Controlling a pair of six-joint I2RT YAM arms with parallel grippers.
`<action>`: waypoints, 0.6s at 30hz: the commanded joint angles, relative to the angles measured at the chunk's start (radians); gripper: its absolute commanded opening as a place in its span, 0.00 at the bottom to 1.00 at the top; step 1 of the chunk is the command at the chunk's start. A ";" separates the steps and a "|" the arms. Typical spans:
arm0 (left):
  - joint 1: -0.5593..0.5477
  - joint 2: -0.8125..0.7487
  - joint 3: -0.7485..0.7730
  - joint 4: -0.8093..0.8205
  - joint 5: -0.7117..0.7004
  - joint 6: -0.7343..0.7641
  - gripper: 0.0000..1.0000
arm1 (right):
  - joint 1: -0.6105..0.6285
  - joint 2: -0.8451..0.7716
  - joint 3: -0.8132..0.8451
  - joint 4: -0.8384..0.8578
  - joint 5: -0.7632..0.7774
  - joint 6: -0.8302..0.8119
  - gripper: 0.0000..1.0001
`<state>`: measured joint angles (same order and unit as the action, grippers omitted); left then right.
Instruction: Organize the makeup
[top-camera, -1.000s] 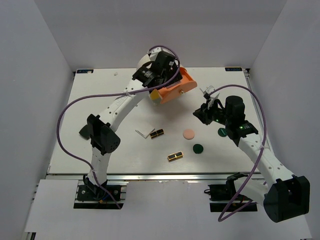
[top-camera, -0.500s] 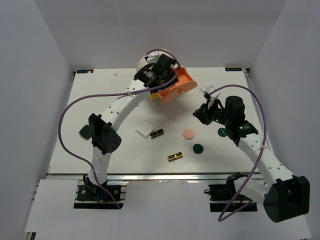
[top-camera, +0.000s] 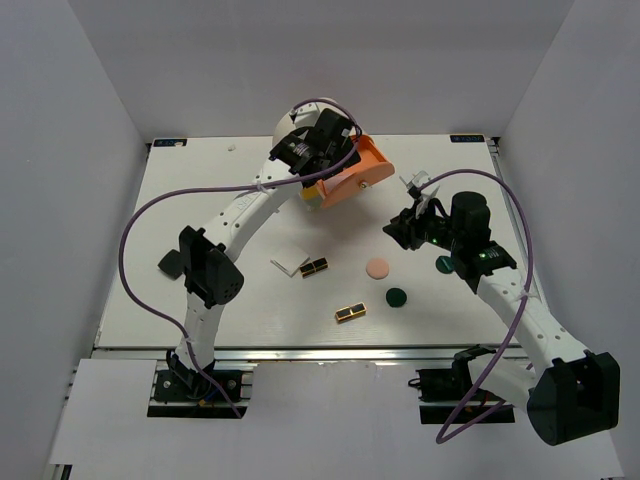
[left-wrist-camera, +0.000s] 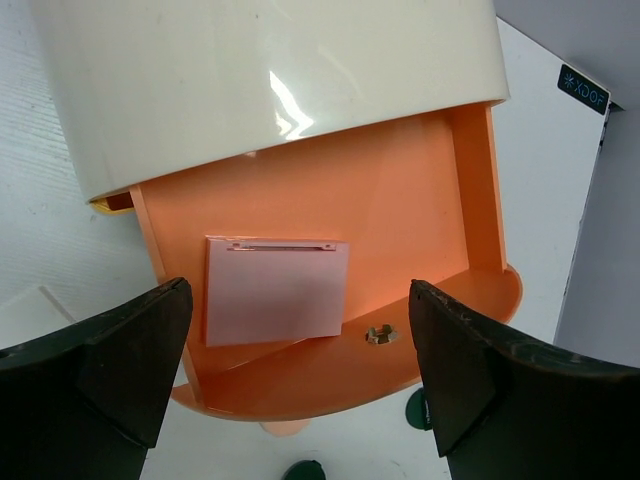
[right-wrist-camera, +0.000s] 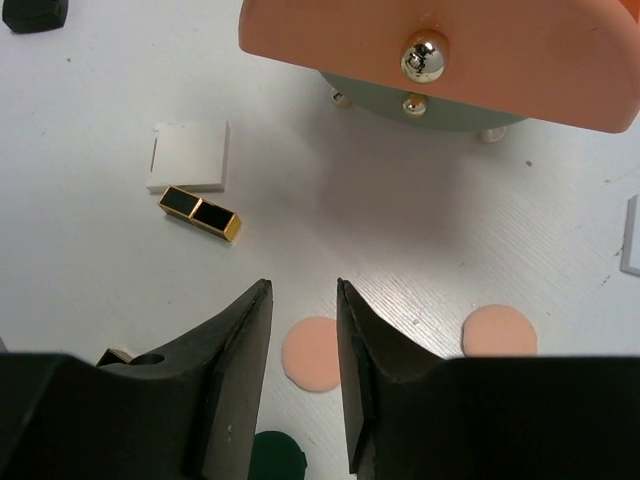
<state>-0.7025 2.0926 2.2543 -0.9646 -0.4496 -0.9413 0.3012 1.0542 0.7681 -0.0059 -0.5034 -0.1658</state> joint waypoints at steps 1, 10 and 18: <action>-0.003 -0.051 0.036 0.020 -0.012 -0.013 0.98 | -0.007 -0.026 -0.012 0.038 -0.020 -0.011 0.38; -0.008 -0.181 0.027 0.150 -0.049 0.088 0.98 | -0.154 0.004 0.071 0.034 0.014 0.201 0.32; 0.020 -0.558 -0.488 0.300 -0.124 0.234 0.98 | -0.278 0.315 0.313 -0.135 0.138 0.106 0.59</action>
<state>-0.7002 1.6600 1.8915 -0.7208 -0.5289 -0.7696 0.0216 1.2766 1.0004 -0.0692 -0.4236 -0.0086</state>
